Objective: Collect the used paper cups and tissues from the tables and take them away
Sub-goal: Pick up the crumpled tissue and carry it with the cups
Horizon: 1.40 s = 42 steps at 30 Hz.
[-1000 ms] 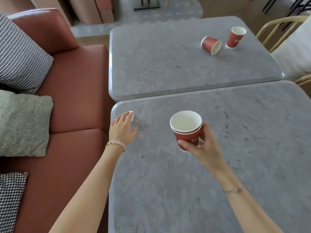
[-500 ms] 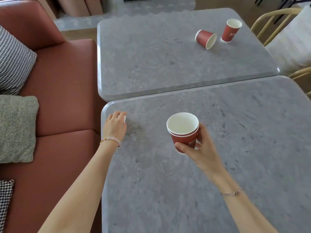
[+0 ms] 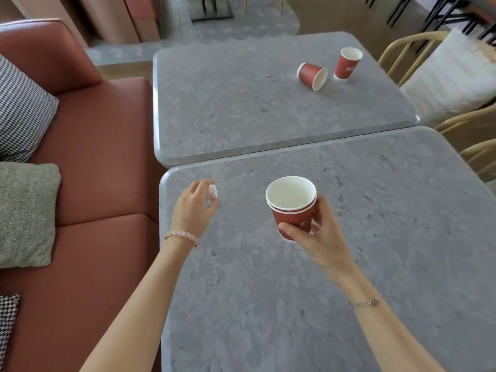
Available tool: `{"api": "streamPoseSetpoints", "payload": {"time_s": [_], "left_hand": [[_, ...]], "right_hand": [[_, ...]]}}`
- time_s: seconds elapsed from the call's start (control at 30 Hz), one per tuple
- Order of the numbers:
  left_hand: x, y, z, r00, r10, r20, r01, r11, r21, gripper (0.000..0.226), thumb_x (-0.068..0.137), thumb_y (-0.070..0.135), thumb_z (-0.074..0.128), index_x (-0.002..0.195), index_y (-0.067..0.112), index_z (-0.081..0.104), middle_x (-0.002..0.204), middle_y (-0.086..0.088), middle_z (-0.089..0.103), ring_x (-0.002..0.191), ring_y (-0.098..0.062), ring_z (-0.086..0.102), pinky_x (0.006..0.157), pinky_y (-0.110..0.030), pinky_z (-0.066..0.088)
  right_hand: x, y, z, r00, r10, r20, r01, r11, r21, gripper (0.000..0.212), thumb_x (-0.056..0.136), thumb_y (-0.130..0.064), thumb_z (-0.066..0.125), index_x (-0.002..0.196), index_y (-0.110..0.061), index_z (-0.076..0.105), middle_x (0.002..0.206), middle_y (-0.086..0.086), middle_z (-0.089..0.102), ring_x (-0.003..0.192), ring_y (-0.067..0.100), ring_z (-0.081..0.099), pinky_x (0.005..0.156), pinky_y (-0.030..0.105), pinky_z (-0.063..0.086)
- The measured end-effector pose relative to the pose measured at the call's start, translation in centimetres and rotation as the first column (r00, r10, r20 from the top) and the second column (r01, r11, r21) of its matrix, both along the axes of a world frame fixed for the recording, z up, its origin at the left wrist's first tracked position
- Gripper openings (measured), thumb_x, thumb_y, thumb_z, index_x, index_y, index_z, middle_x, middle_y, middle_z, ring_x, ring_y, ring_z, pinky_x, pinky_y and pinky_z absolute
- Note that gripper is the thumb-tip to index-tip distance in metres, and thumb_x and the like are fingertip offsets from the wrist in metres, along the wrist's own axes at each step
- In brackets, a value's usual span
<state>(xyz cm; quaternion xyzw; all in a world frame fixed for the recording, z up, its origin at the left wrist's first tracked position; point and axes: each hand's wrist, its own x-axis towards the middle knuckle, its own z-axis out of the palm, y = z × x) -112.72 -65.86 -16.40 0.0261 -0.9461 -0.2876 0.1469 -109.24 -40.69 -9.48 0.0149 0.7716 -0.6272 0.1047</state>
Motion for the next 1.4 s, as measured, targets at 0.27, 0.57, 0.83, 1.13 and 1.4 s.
{"api": "streamPoseSetpoints", "payload": {"time_s": [0.27,0.57,0.83,1.13,1.4], "left_hand": [[4.0,5.1,5.4,0.989,-0.1,-0.105,0.108,0.991,0.073,0.027,0.077,0.009,0.072,0.102,0.01,0.063,0.094,-0.003,0.065,0.081,-0.02,0.061,0.072,-0.019,0.039],[8.6,11.5,8.6,0.948,-0.257,-0.187,0.285,0.947,0.147,0.027,0.076,0.008,0.073,0.101,0.012,0.064,0.097,0.002,0.06,0.085,-0.007,0.052,0.073,-0.012,0.037],[11.6,18.2,11.2,0.887,-0.4,-0.229,0.441,0.881,0.17,0.025,0.076,0.02,0.067,0.1,0.016,0.064,0.098,0.004,0.06,0.084,-0.004,0.053,0.075,-0.013,0.04],[14.8,24.5,13.1,0.846,-0.483,-0.227,0.523,0.835,0.171,0.029,0.077,0.025,0.069,0.104,0.014,0.064,0.098,0.007,0.061,0.088,-0.001,0.054,0.078,-0.003,0.038],[16.8,31.0,14.0,0.828,-0.502,-0.251,0.549,0.817,0.178,0.025,0.077,0.021,0.073,0.1,0.016,0.064,0.096,0.009,0.061,0.088,-0.001,0.054,0.077,-0.005,0.039]], "right_hand": [[3.5,2.9,2.8,0.993,-0.088,-0.074,0.088,0.996,-0.005,0.061,0.073,-0.006,0.078,0.124,-0.021,0.047,0.109,-0.013,0.06,0.091,-0.014,0.057,0.072,0.004,0.044],[9.6,7.7,3.6,0.963,-0.243,-0.112,0.242,0.97,-0.027,0.062,0.074,-0.003,0.076,0.125,-0.023,0.046,0.109,-0.015,0.058,0.086,-0.017,0.058,0.07,0.004,0.045],[14.2,13.2,4.6,0.901,-0.397,-0.173,0.393,0.918,-0.059,0.062,0.073,0.001,0.076,0.122,-0.021,0.046,0.107,-0.01,0.06,0.086,-0.015,0.059,0.07,0.005,0.046],[18.1,19.2,5.2,0.855,-0.484,-0.188,0.476,0.875,-0.088,0.066,0.07,-0.009,0.082,0.125,-0.022,0.048,0.114,-0.008,0.061,0.094,-0.009,0.061,0.078,0.013,0.048],[20.2,25.0,5.9,0.853,-0.48,-0.205,0.468,0.877,-0.105,0.065,0.071,-0.01,0.08,0.124,-0.026,0.047,0.116,-0.009,0.06,0.103,-0.005,0.059,0.082,0.015,0.048]]}}
